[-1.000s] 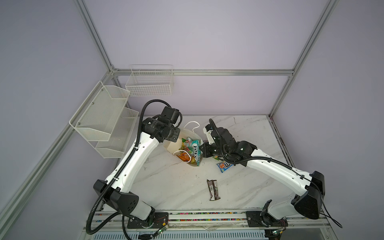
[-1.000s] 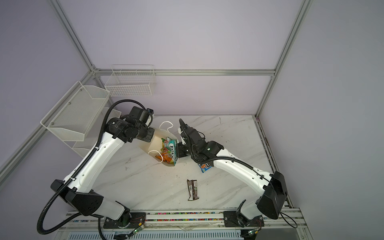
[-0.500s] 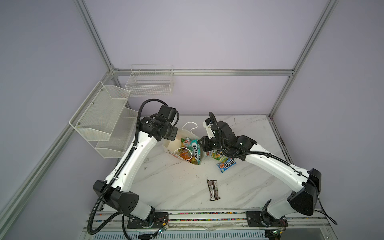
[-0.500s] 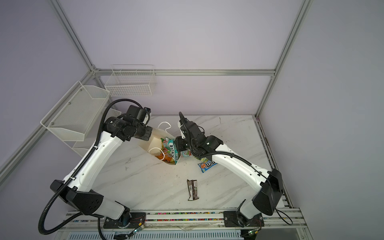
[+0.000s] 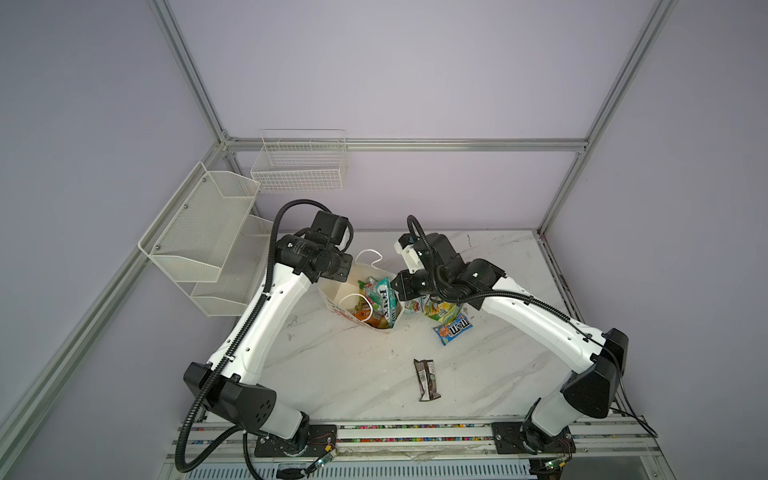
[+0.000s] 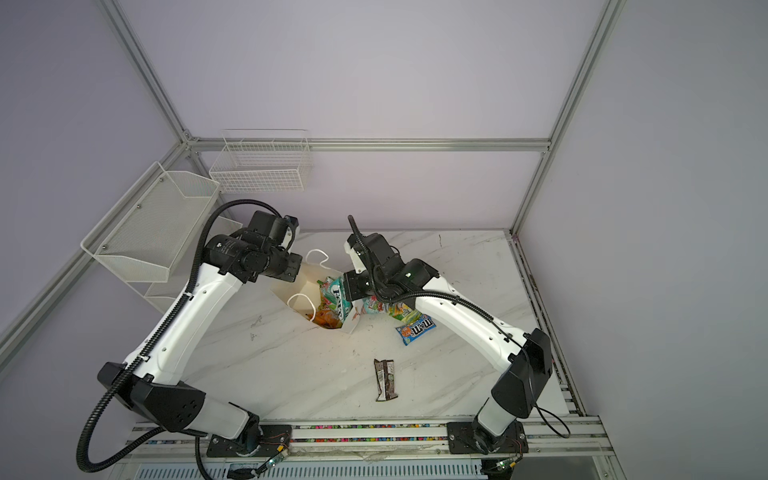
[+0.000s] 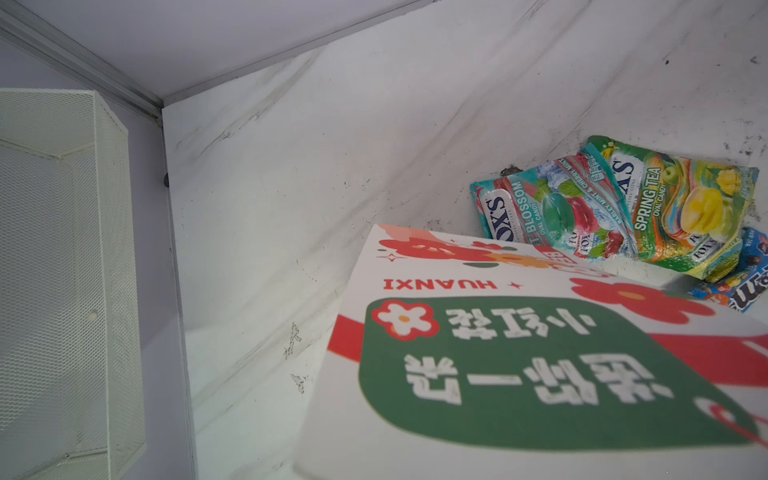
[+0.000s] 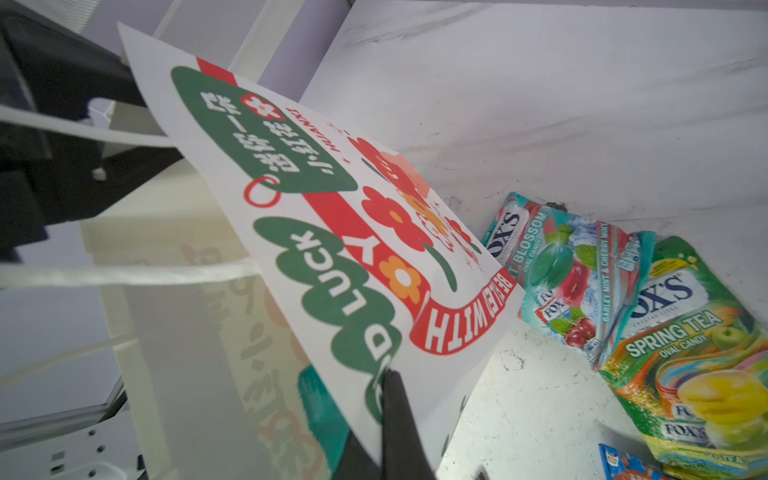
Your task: Place the snacks into the paper bag
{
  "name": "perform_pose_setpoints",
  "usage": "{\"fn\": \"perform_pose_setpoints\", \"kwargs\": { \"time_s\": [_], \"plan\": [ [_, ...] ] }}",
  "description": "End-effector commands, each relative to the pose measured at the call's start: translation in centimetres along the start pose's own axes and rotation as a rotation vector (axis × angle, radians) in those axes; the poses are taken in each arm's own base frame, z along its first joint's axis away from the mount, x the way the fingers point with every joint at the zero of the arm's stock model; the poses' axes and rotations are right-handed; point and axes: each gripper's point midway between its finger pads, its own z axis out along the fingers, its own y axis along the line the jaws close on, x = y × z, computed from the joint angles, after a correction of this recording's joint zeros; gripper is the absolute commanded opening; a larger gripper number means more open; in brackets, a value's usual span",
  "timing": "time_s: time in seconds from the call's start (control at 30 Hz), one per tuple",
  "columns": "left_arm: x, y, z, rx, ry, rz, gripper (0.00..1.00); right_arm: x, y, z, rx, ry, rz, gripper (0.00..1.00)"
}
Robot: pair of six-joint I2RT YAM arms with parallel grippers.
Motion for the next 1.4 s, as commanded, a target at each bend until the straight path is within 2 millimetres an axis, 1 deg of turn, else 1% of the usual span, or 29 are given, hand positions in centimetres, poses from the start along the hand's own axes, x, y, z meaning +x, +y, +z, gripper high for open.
{"fn": "perform_pose_setpoints", "kwargs": {
  "time_s": [0.0,0.07,0.13,0.2,0.3,0.37,0.43,0.5,0.53,0.57,0.6,0.67,0.73,0.77,0.83,0.93,1.03,1.07,1.23,1.37],
  "plan": [
    [-0.6,0.4,-4.6,0.057,-0.131,-0.051,0.00,-3.0,5.7,-4.0,-0.232,-0.081,-0.054,0.00],
    [-0.2,0.0,-5.3,0.087,-0.140,-0.060,0.00,-2.9,6.6,-4.4,-0.287,-0.077,-0.048,0.00],
    [0.5,-0.3,-5.6,0.106,-0.138,-0.062,0.00,-2.7,7.2,-4.5,-0.329,-0.070,-0.037,0.00],
    [1.2,-0.4,-4.8,0.105,-0.117,-0.053,0.00,-2.6,7.0,-3.9,-0.320,-0.065,-0.031,0.00],
    [2.1,-0.6,-2.6,0.084,-0.063,-0.033,0.00,-2.8,5.4,-2.1,-0.261,-0.052,-0.014,0.00],
    [2.5,-0.5,-1.2,0.062,-0.027,-0.026,0.00,-2.8,3.7,-0.4,-0.183,-0.036,0.003,0.00],
    [2.5,-0.4,-0.7,0.049,-0.011,-0.025,0.00,-2.7,2.4,0.7,-0.110,-0.023,0.007,0.10],
    [2.3,-0.4,-0.7,0.052,-0.014,-0.029,0.00,-2.6,1.5,1.2,-0.067,-0.017,0.007,0.13],
    [2.1,-0.4,-0.8,0.053,-0.022,-0.029,0.00,-2.6,1.4,1.1,-0.065,-0.020,0.007,0.17],
    [1.9,-0.4,-0.9,0.054,-0.027,-0.027,0.00,-2.7,1.4,1.0,-0.060,-0.026,0.005,0.22],
    [1.8,-0.3,-1.0,0.052,-0.032,-0.025,0.00,-2.7,1.4,0.7,-0.054,-0.032,0.001,0.25],
    [1.5,-0.2,-1.1,0.049,-0.039,-0.023,0.00,-3.1,1.2,-0.1,-0.035,-0.054,-0.008,0.32],
    [1.3,-0.2,-1.0,0.047,-0.039,-0.023,0.00,-3.5,1.0,-0.9,-0.013,-0.069,-0.020,0.43],
    [1.2,-0.2,-0.9,0.046,-0.038,-0.023,0.00,-3.6,1.0,-1.2,-0.007,-0.075,-0.026,0.46],
    [1.1,-0.3,-0.6,0.045,-0.032,-0.023,0.00,-4.0,1.2,-2.3,-0.007,-0.098,-0.038,0.61],
    [1.1,-0.2,-0.4,0.034,-0.027,-0.024,0.00,-4.5,1.2,-3.9,0.014,-0.137,-0.052,0.73],
    [1.0,0.2,-0.5,0.020,-0.032,-0.023,0.00,-4.7,0.5,-5.3,0.059,-0.170,-0.053,0.93],
    [0.9,0.3,-0.6,0.017,-0.037,-0.027,0.00,-4.6,0.3,-5.6,0.071,-0.178,-0.056,0.97],
    [0.4,0.9,-1.2,0.006,-0.059,-0.030,0.00,-4.1,-1.2,-7.1,0.142,-0.210,-0.051,0.97],
    [-0.1,1.2,-1.9,-0.001,-0.076,-0.032,0.00,-4.1,-2.5,-8.8,0.214,-0.265,-0.048,0.97]
  ]
}}
